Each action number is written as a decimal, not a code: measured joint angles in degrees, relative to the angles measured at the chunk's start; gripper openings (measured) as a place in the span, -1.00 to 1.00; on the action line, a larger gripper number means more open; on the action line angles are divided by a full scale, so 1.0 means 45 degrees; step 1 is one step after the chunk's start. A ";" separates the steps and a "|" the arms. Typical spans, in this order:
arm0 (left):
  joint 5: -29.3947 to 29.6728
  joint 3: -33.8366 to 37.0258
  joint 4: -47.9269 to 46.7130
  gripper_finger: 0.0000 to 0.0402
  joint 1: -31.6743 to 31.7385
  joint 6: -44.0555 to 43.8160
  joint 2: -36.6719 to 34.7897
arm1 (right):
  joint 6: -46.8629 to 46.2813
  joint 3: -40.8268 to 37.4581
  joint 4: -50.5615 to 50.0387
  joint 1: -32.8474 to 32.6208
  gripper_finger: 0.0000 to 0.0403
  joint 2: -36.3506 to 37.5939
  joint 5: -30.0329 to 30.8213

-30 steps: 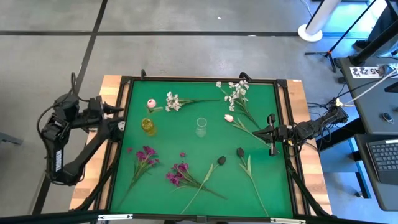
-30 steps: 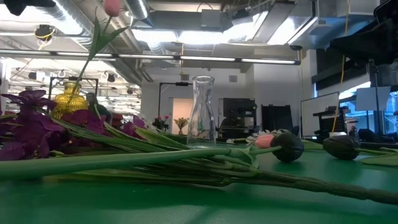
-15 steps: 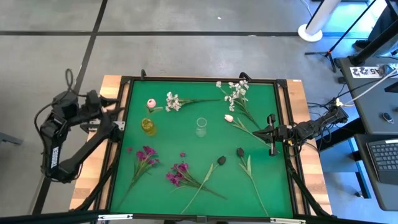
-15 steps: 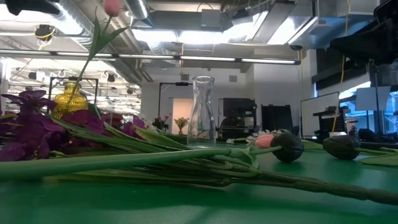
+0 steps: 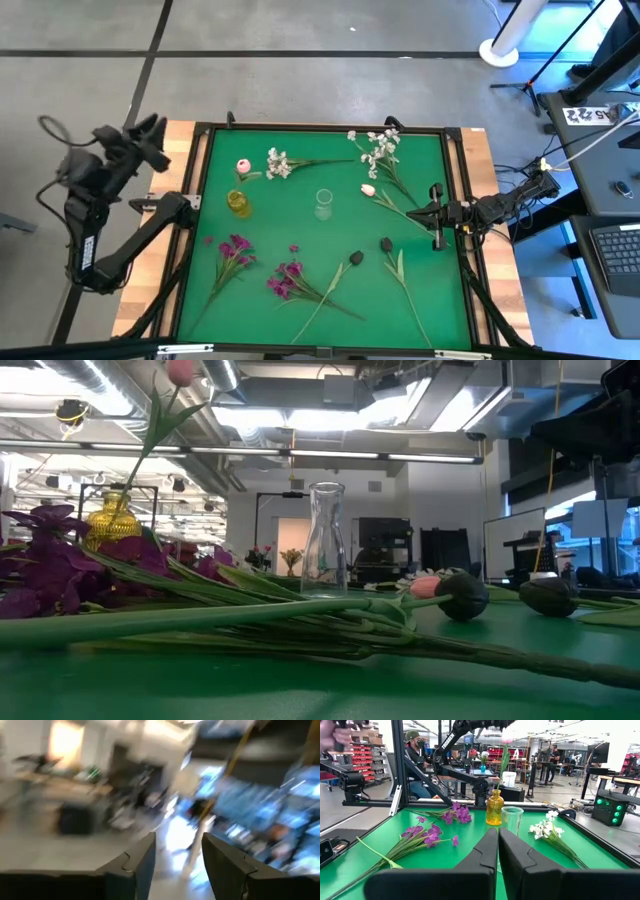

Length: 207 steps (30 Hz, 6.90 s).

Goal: Sort flowers into vase by color
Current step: Put the left purple flowers into the transparent vase

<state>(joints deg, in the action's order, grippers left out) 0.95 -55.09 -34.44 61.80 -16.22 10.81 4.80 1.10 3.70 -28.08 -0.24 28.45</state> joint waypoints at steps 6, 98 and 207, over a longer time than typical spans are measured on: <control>-0.2965 0.0038 0.1553 -0.34 0.0001 -0.1600 0.0979 | 0.0000 0.0000 0.0000 0.0000 -0.92 0.0001 0.0000; -0.1214 0.4771 0.1805 -1.00 -1.3783 -0.1091 0.1767 | 0.0000 0.0000 0.0000 -0.0004 -0.92 -0.0003 0.0000; 0.8278 -0.2753 -0.6980 -0.95 -2.4812 -1.6655 1.6342 | 0.0000 -0.0004 0.0000 -0.0001 -0.92 -0.0003 0.0000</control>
<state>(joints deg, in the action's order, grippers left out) 38.20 -67.48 -65.85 -49.86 -91.17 84.34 4.80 1.09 3.70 -28.08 -0.25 28.45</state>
